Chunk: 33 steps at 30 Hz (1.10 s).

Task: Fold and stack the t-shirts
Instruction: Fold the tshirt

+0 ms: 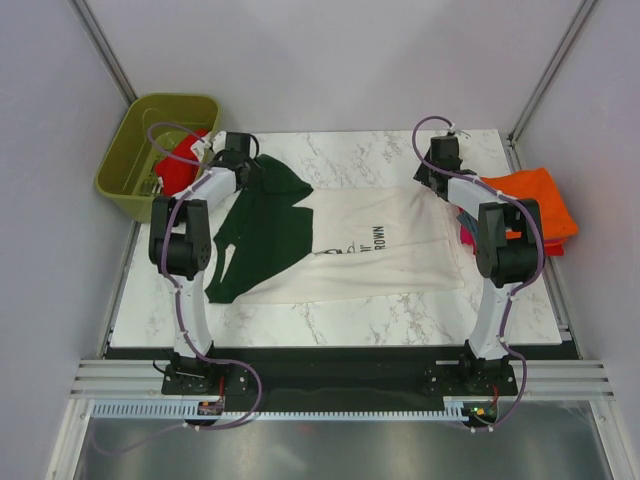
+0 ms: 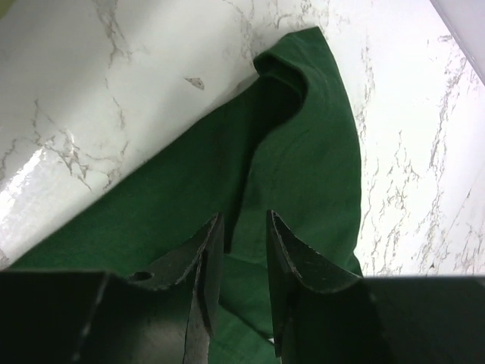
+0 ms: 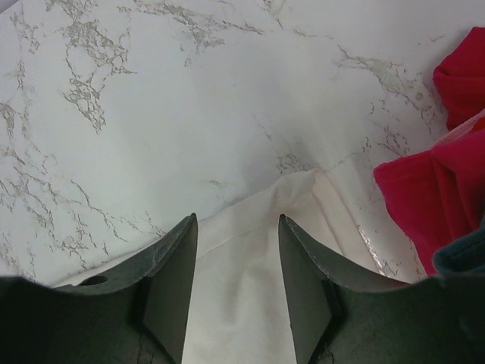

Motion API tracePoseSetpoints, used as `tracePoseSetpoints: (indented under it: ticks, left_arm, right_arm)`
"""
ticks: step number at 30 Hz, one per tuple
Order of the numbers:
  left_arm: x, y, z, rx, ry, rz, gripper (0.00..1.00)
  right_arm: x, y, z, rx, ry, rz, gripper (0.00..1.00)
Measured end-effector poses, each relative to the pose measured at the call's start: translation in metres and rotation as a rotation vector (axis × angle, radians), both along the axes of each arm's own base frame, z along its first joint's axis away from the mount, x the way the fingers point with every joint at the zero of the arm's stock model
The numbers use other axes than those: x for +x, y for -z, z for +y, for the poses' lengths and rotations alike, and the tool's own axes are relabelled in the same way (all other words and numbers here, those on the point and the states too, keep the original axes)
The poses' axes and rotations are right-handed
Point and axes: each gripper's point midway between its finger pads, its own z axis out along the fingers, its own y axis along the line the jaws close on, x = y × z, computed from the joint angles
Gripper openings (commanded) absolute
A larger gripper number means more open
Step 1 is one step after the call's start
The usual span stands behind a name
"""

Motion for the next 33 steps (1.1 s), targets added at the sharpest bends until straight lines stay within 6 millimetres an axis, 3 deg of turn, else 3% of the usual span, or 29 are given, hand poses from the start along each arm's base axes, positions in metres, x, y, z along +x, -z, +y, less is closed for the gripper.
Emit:
tracePoseSetpoints:
  ticks: [7, 14, 20, 30, 33]
  left_arm:
    - [-0.005, 0.003, -0.013, -0.02, 0.037, 0.016, 0.46]
    - [-0.011, 0.014, -0.023, -0.022, 0.06, 0.047, 0.47]
    - [-0.019, 0.036, -0.028, -0.004, 0.068, 0.118, 0.45]
    - [-0.017, 0.042, -0.031, 0.009, 0.067, 0.143, 0.24]
    - [-0.015, 0.042, -0.031, 0.009, 0.064, 0.143, 0.1]
  right_arm:
    - [-0.003, 0.004, 0.0, -0.001, 0.0, 0.008, 0.54]
    - [-0.003, 0.005, -0.001, 0.0, 0.001, 0.009, 0.54]
    - [-0.004, 0.007, -0.002, 0.004, 0.004, 0.012, 0.54]
    - [-0.007, 0.013, -0.004, 0.017, 0.006, 0.023, 0.54]
    - [-0.008, 0.015, -0.006, 0.018, 0.01, 0.023, 0.54]
